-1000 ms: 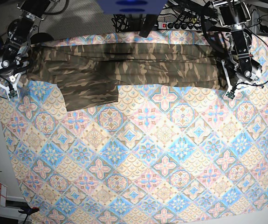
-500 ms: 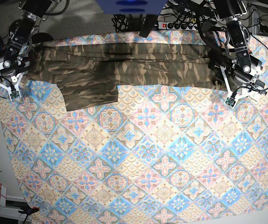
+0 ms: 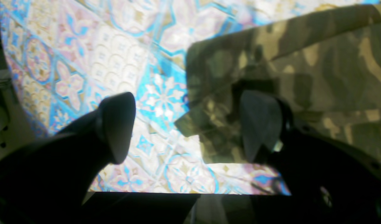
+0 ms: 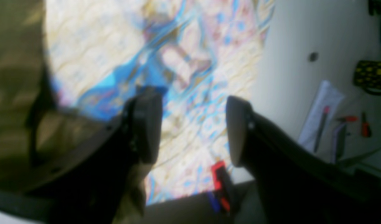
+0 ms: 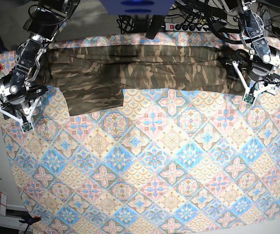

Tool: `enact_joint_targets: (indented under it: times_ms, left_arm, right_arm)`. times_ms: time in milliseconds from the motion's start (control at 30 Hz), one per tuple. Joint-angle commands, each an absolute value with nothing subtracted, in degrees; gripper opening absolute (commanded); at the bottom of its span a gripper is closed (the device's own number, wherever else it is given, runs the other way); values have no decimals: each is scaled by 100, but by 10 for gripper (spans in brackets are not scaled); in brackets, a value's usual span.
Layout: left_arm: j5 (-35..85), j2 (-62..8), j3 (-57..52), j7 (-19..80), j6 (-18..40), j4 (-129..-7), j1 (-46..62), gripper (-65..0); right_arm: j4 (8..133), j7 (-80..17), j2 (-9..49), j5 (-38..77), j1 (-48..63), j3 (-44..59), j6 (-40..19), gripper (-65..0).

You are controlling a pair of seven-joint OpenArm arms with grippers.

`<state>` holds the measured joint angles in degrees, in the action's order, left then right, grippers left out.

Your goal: Fold the T-shirt properly

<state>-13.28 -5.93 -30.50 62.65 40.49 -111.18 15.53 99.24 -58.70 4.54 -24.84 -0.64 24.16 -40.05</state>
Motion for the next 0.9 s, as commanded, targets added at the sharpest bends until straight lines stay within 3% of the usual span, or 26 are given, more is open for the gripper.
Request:
enact_joint_targets:
  times_ms: [0,233,633,867]
  left_arm:
    - [-1349,-681,-3073,6211,4000,-11204,1516,-129]
    - [-1349,-664,-3055,6229,4000,-11204,1490,-129]
    - [-1349,-646,-3037,6211,4000,-11204,1473,-129]
    - [-1349,-673,-3037,6211,4000,-11204,1473,-129]
  right_arm:
    - [9754,-5868,497,-2475,-251,2422,-4000,-327]
    - [8541,-5868,462,-2475,-778,2273,-4000,-327]
    - [8453,-5903,-374,-2475,-892,2053,-4000,-327]
    - [7486,-5754,-576,-2475,-1209,2325,-4000,-327]
